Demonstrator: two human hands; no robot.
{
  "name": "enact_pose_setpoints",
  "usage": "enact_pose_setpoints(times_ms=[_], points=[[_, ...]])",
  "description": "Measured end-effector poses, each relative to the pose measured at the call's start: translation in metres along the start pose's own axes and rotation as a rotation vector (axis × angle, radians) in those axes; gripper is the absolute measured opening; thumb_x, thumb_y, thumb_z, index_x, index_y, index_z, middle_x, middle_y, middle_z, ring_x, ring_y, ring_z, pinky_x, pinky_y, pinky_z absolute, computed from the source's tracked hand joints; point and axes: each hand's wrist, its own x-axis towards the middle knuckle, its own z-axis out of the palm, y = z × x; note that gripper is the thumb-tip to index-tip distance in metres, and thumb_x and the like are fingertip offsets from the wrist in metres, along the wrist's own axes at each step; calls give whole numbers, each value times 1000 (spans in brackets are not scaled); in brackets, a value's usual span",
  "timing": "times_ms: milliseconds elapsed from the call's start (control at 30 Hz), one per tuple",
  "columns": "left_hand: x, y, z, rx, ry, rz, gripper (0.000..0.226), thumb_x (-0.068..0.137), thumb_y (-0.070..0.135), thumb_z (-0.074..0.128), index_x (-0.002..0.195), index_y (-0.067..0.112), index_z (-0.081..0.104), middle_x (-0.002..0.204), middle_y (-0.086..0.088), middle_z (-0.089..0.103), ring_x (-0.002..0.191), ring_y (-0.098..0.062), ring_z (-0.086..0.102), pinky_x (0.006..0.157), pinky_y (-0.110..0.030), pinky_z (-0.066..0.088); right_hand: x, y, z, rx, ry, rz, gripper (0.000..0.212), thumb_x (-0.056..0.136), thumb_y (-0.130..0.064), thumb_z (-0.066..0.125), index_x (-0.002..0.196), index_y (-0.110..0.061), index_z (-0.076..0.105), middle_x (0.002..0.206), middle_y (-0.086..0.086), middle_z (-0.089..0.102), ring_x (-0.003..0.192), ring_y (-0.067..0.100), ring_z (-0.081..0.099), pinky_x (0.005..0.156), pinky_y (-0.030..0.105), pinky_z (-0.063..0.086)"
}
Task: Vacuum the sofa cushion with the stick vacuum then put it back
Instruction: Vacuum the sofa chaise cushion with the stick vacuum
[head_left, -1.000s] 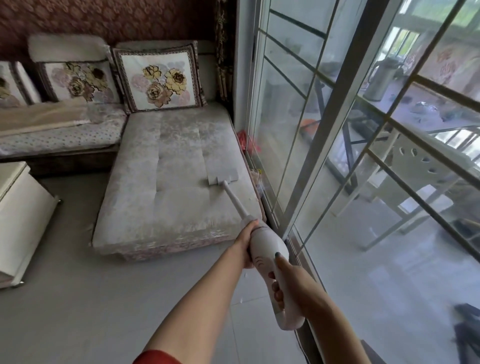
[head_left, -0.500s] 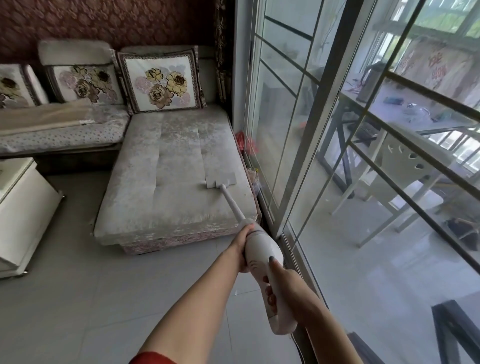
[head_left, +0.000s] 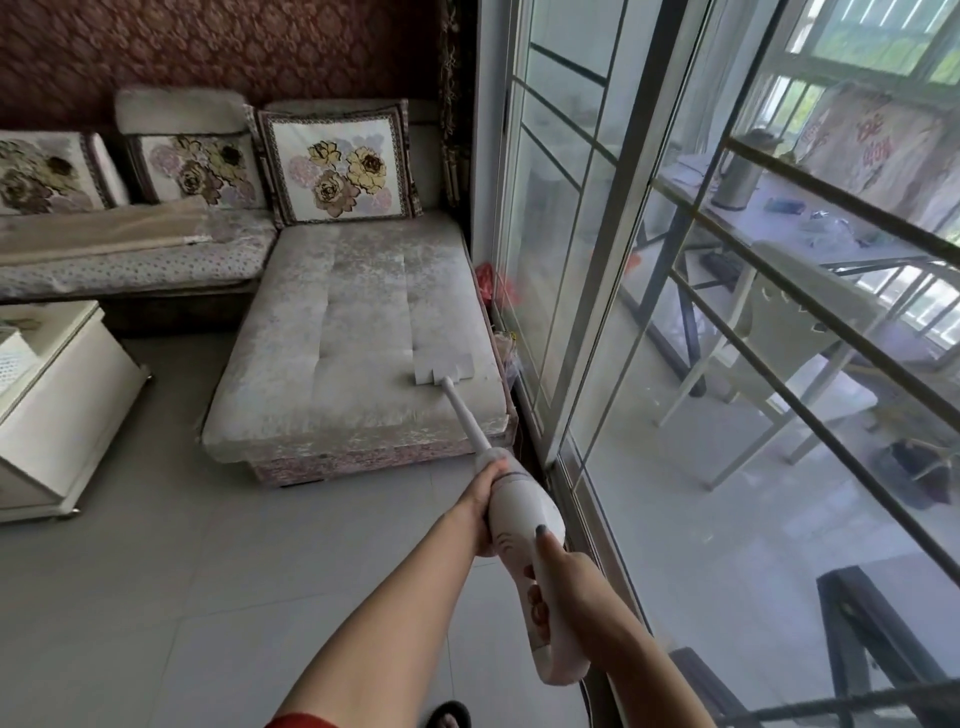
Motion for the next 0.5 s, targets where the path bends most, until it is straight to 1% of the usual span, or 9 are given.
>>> enact_pose_setpoints(times_ms=[200,267,400,433,500], points=[[-16,-35,10,8,4,17,65,71,65,64,109,12,62,85,-15,68,76,-29,65,65,-32,53,-24,24,-18,13,-21,6,56,98,-44,39,92,6,64,51,6,53,33,13,46,39,16,37],[-19,-46,14,5,7,17,64,71,64,64,108,12,62,86,-15,68,77,-29,65,66,-32,53,-31,33,-25,21,-28,6,55,98,-44,40,90,5,64,50,5,53,33,13,45,39,16,37],[-25,-67,20,3,34,14,69,70,66,66,115,13,62,89,-15,68,80,-29,65,69,-33,53,-42,49,-37,-10,-28,-13,55,98,-43,39,80,3,64,45,3,52,35,14,46,42,19,38],[-26,-72,21,4,25,14,66,71,65,65,113,13,62,87,-14,68,78,-29,65,69,-32,52,-45,53,-40,-8,-33,-13,55,97,-43,40,79,2,64,45,3,52,35,14,46,43,20,37],[-35,-81,24,2,-7,23,56,76,60,63,101,11,63,78,-14,67,73,-28,63,66,-31,51,-51,61,-44,12,-46,7,53,95,-44,41,78,1,63,44,2,50,35,14,44,42,20,36]])
